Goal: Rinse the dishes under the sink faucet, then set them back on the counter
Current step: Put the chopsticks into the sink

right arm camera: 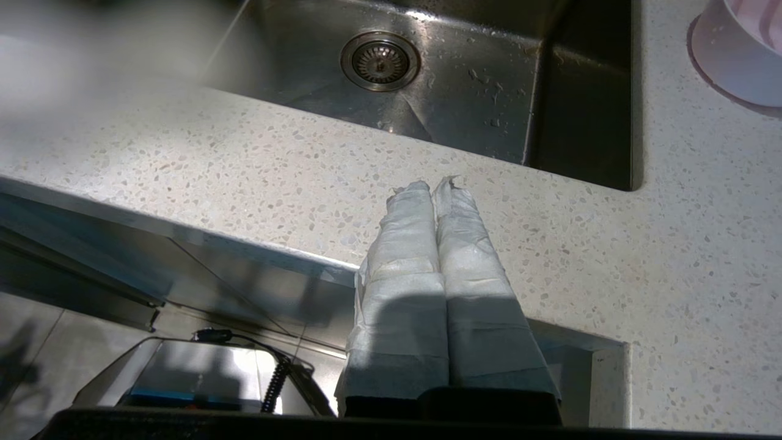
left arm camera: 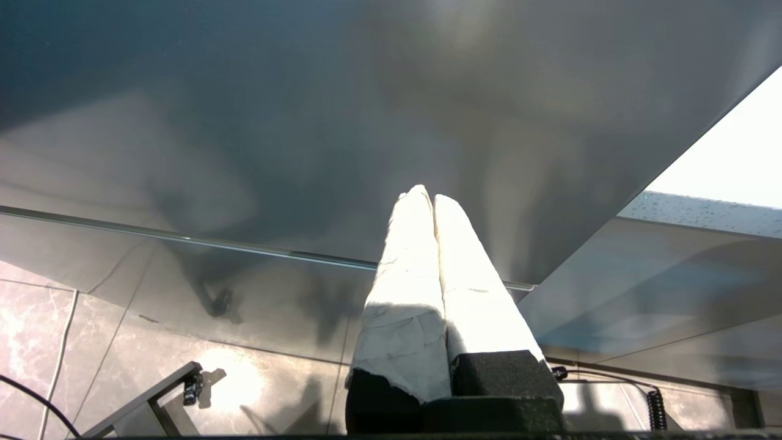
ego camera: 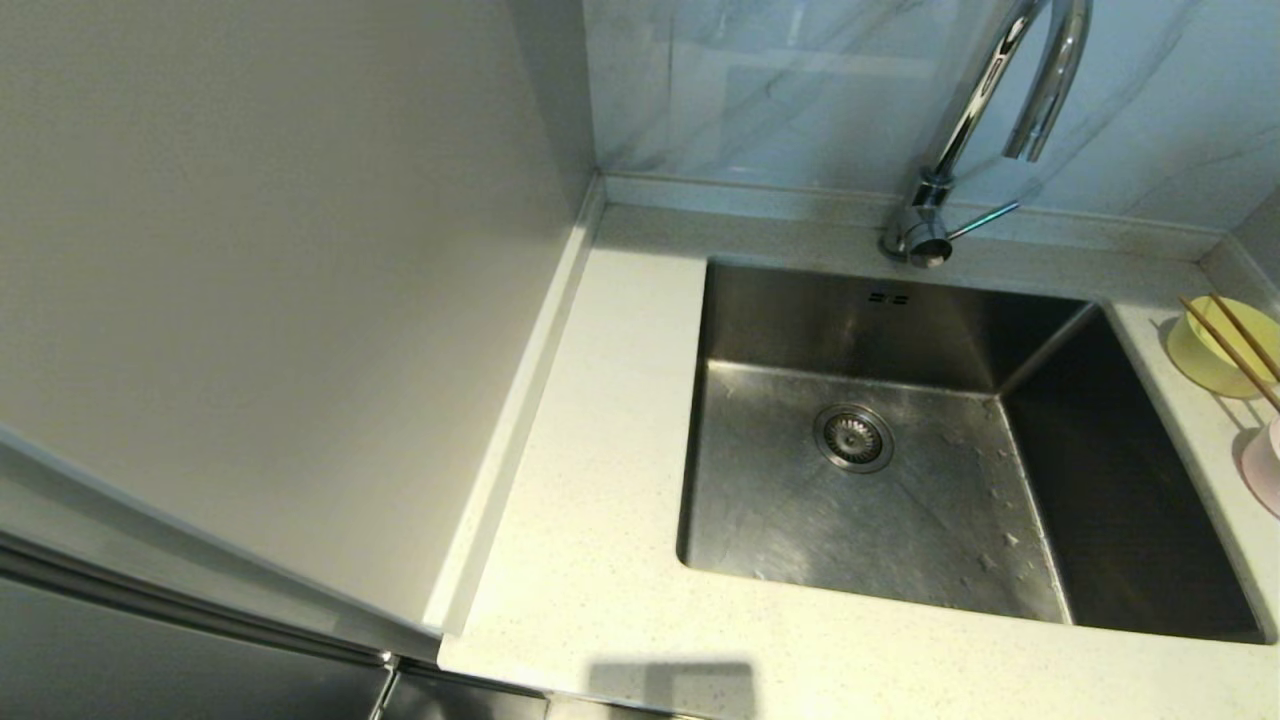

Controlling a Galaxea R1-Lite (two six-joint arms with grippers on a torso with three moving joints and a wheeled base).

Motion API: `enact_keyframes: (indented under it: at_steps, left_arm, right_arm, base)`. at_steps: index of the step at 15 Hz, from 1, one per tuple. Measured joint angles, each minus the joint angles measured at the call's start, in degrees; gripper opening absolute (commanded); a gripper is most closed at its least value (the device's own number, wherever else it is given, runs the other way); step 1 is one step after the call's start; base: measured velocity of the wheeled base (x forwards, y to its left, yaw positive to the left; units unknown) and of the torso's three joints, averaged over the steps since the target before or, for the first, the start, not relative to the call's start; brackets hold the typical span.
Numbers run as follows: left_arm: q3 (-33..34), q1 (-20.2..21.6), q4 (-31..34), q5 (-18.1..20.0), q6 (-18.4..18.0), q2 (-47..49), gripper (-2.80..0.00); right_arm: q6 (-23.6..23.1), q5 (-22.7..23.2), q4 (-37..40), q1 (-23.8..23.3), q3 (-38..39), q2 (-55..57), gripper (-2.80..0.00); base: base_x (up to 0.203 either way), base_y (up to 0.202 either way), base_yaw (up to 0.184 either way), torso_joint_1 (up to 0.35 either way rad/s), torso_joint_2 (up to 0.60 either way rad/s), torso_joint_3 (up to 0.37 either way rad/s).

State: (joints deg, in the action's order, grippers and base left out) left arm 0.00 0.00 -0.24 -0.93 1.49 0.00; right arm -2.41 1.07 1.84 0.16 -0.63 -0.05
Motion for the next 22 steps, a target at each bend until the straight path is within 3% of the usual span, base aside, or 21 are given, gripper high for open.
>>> enact_keyframes:
  at_steps: [6,11,16,22]
  left_arm:
    - [0.0,0.0,0.0,0.0,0.0,0.0,-2.8]
    - [0.0,0.0,0.0,0.0,0.0,0.0,-2.8]
    - [0.0,0.0,0.0,0.0,0.0,0.0,-2.8]
    - [0.0,0.0,0.0,0.0,0.0,0.0,-2.8]
  right_arm:
    - [0.1,-0.3,-0.1,0.0,0.1,0.0,-2.8]
    - [5.9,-3.3,-2.7,0.0,-0.1,0.0,-2.8]
    - [9.4,-4.6,-1.4,0.0,-15.2,5.2,-2.8]
    - [13.3,-9.4,4.7,0.0,-35.5,26.3,-2.8]
  base:
    - [0.0,0.0,0.0,0.0,0.0,0.0]
    - [0.0,0.0,0.0,0.0,0.0,0.0]
    - [0.0,0.0,0.0,0.0,0.0,0.0]
    - [0.0,0.0,0.0,0.0,0.0,0.0]
